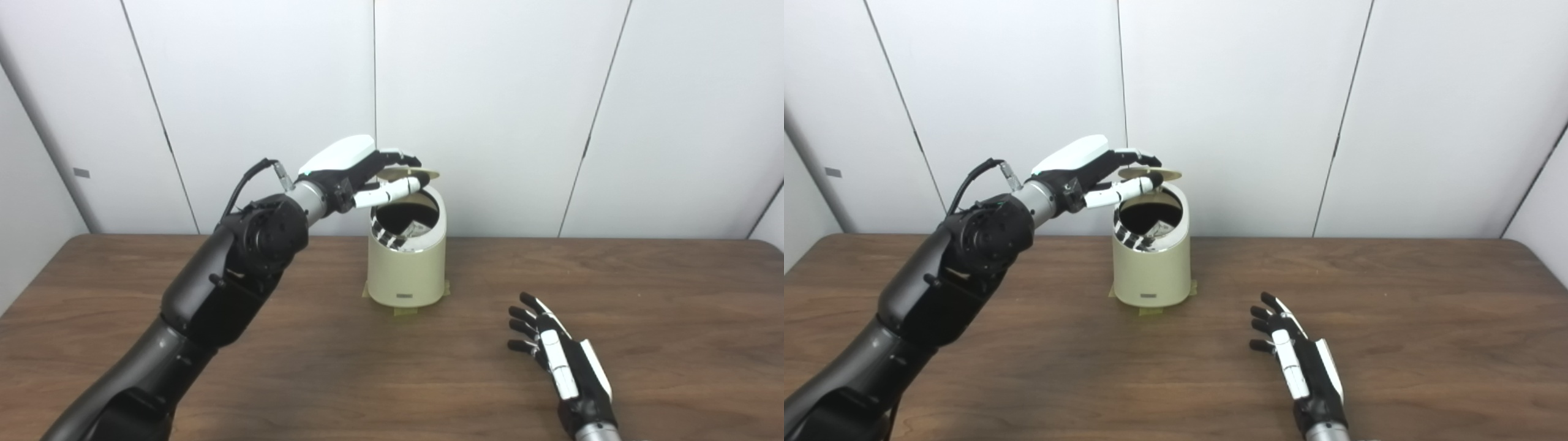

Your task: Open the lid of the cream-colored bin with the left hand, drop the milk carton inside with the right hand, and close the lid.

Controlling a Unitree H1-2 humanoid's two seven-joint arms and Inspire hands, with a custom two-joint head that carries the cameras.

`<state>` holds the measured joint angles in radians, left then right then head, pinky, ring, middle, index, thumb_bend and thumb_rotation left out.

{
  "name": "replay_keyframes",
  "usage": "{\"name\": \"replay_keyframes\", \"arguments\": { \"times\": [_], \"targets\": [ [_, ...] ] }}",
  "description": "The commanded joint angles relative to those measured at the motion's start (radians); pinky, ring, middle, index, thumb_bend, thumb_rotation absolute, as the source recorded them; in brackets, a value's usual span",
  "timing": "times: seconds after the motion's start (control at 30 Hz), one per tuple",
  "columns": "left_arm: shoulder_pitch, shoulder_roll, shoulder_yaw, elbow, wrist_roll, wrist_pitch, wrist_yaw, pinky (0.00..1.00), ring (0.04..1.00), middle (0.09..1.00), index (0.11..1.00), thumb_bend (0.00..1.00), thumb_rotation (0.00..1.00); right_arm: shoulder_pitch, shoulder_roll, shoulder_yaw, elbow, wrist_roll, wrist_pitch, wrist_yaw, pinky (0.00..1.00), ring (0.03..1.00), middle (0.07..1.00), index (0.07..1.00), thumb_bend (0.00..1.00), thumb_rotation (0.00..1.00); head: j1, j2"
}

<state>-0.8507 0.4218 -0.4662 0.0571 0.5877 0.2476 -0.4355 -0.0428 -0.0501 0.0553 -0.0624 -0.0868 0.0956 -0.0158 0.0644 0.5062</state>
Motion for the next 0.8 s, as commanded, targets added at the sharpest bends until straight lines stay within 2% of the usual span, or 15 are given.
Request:
{"name": "replay_keyframes", "arguments": {
  "times": [0.0,0.2,0.33,0.47,0.77],
  "targets": [
    [-0.059,0.037,-0.008,-0.030,0.073,-0.068,0.013,0.94,0.900,0.873,0.827,0.52,1.00,-0.014,0.007,0.014,0.007,-0.021,0.023,0.003,0.71,0.829,0.840,0.905,0.53,1.00,0.000,0.001],
    [-0.040,0.049,-0.026,-0.018,0.139,-0.149,-0.015,0.92,0.852,0.819,0.793,0.51,1.00,-0.012,0.009,0.010,-0.002,-0.020,0.029,0.001,0.73,0.831,0.834,0.902,0.53,1.00,-0.003,0.004],
    [-0.020,0.037,-0.022,-0.010,0.156,-0.165,-0.031,0.92,0.857,0.818,0.779,0.53,1.00,-0.014,0.009,0.009,-0.001,-0.019,0.021,-0.003,0.73,0.836,0.832,0.902,0.51,1.00,-0.007,0.005],
    [-0.002,0.029,-0.031,-0.016,0.177,-0.171,-0.063,0.93,0.872,0.833,0.798,0.53,1.00,-0.017,0.012,0.003,-0.006,-0.008,0.040,-0.001,0.75,0.842,0.834,0.905,0.52,1.00,-0.011,0.007],
    [0.031,0.017,-0.051,-0.022,0.259,-0.211,-0.081,0.92,0.869,0.834,0.789,0.54,1.00,-0.013,0.009,0.000,-0.013,0.004,0.043,0.000,0.76,0.842,0.838,0.909,0.52,1.00,-0.012,0.015]
  ]
}}
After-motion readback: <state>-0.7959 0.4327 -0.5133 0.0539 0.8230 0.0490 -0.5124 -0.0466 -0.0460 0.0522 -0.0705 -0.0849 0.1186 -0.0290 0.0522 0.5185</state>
